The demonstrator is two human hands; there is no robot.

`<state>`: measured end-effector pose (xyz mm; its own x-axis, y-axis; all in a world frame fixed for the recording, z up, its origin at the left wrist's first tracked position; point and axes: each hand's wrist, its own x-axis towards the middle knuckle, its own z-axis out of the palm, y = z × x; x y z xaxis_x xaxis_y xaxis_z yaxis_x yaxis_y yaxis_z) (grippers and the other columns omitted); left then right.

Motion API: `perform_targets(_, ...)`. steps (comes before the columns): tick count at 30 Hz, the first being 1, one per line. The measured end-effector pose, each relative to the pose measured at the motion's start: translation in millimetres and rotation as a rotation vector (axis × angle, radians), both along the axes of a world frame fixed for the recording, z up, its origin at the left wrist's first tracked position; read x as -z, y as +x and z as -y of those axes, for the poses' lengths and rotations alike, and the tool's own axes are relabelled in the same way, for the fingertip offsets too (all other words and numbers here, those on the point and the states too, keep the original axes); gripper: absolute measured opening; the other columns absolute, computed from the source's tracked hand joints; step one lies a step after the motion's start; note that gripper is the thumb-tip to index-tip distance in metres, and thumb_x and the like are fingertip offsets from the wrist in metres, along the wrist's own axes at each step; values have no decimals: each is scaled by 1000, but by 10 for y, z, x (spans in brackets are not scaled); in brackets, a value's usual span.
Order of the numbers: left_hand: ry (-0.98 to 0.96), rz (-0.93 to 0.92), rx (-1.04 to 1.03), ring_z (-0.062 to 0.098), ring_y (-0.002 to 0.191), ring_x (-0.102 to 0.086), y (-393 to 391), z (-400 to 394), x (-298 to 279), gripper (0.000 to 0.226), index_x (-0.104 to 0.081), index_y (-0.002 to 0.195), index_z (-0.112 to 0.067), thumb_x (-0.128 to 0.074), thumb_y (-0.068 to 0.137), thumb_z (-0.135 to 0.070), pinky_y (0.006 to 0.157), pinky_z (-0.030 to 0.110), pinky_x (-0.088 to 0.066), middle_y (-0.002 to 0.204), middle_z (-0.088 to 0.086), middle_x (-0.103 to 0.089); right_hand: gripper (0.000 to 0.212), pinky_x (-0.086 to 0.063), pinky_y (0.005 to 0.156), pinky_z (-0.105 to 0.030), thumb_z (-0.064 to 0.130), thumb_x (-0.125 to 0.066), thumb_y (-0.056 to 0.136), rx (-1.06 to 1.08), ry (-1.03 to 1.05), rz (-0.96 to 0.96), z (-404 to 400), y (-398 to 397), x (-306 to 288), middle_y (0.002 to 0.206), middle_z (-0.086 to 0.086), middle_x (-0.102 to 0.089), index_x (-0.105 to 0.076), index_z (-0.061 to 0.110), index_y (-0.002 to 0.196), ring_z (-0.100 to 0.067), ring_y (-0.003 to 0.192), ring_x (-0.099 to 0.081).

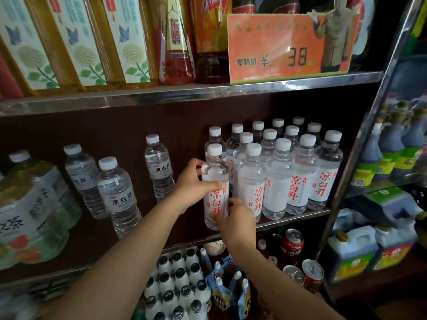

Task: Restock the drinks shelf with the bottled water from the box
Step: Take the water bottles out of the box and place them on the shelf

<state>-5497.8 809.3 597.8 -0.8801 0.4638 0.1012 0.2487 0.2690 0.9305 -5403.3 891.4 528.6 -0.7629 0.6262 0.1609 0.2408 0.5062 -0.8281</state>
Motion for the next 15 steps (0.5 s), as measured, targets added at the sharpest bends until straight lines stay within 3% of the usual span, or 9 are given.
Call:
perform_targets(3,35,-33,-42,11,98,-63,-75,-93,40,56,-49,109,-16,-84,66,-13,80,28,-52,111,-3,-66,21,-51,72,-29,19,-62,90,31,-20,-61,33,-40,59,101,-1,-64,-47,18,105,-16,86,-63)
perform_targets(5,66,-54,-72,11,99,-62,-111,-176,81,58,-48,112,-16,-84,66,-13,79,24,-50,114,-3,-64,20,-49,78,-27,13,-55,92,-3,-4,-96,97,-57,123,113,-2,-55,-48,15,111,-17,94,-59)
perform_targets(9,113,-78,-102,15,102,-62,-210,-337,143,59,-50,113,-18,-84,66,-14,89,34,-52,118,-2,-61,41,-38,95,-19,13,-54,93,-148,49,-79,209,-138,225,130,-4,-42,-42,9,132,-18,118,-50)
perform_targets(11,117,-99,-122,17,103,-62,-251,-393,164,60,-51,110,-25,-86,61,-21,92,39,-53,118,-2,-58,46,-31,96,-11,11,-54,93,-147,17,-73,182,-211,244,135,-5,-40,-39,7,136,-18,124,-46)
perform_targets(15,140,-122,-203,17,99,-64,-248,-477,215,65,-52,109,-35,-88,56,-27,88,39,-55,117,4,-57,46,-32,100,-16,6,-53,91,-142,-17,-58,102,-331,273,135,-10,-42,-41,4,135,-22,125,-46)
